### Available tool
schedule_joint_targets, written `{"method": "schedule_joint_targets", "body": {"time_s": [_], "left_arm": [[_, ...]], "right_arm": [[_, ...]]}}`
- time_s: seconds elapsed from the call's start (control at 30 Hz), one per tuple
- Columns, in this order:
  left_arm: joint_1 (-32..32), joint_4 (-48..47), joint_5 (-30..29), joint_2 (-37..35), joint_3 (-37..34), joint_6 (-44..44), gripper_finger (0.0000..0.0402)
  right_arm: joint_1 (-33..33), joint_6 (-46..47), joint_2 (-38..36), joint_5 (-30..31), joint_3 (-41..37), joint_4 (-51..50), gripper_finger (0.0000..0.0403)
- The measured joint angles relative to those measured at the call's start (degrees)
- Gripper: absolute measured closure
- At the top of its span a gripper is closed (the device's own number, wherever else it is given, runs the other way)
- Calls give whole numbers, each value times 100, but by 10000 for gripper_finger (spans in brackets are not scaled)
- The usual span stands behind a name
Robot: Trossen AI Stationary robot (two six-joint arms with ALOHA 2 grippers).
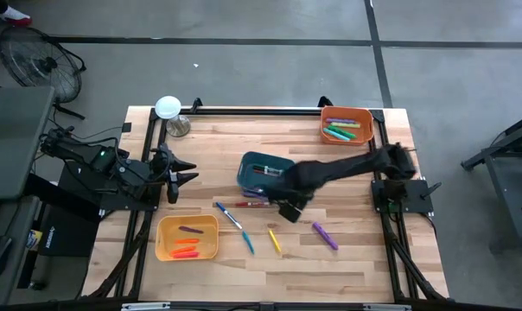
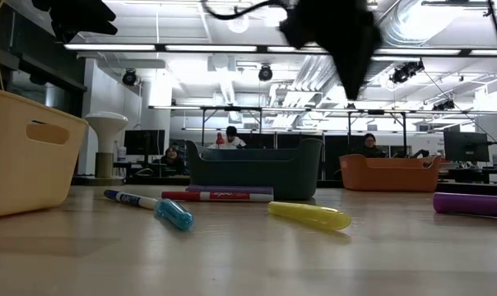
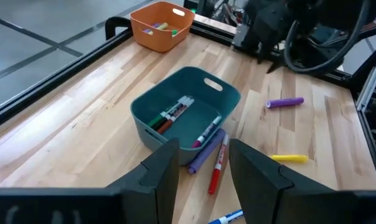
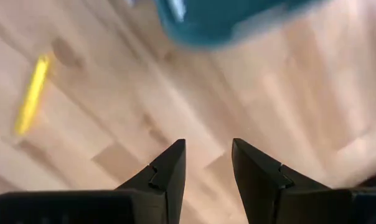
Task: Pick & Place Markers
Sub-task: Put the dark violet highlighter pen into the orange bin
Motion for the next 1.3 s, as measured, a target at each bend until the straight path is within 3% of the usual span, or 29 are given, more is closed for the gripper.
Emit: {"method": "schedule_joint_targets", "body": {"time_s": [0.2,0.37,0.57,0.77,1.3], "left_arm": [[0,5,115,0,0,107,264],[0,-11,211,-1,0,158,264],[0,20,294,0,0,248,264],[0,11,293,0,0,247,264],[0,12,286,0,0,225,264]], "right_arm": [[742,1671,-1091,-480,-1630,1255,284],[1356,2434,-1443,-816,-2566,1978,282],[1625,2652,-1452,-1245,-3256,2907,244],[1621,2944,-1452,-1268,-3842,3672,189],[1673,3126,-1305,-922,-4686,4492,183]]}}
